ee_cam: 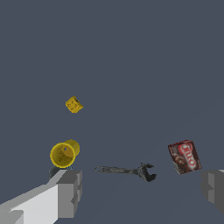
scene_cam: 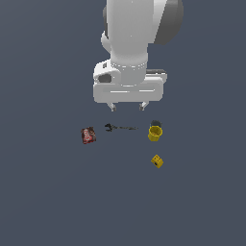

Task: Pick up a designated object from a clutter of objects.

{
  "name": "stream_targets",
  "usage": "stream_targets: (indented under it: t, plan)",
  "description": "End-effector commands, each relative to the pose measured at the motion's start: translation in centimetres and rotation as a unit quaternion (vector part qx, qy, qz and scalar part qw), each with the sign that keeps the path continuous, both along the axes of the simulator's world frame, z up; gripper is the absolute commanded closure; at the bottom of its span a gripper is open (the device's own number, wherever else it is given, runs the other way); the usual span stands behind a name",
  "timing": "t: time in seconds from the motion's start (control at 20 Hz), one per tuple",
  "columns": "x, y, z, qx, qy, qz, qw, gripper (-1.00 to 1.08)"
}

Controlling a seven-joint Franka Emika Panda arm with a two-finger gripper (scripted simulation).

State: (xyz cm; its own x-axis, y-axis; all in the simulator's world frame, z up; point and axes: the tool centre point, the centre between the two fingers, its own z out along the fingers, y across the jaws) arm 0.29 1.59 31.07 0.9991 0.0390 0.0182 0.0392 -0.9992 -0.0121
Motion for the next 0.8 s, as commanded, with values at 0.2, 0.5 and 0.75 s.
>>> stream_targets:
  t: [0.2,0.5,0.75]
  plan:
    - [0.23,0.16,-0.12,0.002,0.0,0.005,1.0,-0.92]
    - [0.57,0.28,-0.16,0.005,0.001,0.013,0.9999,-0.92]
    - [0.54,0.59,-0.58,0.004,0.001,0.007,1.0,-0.92]
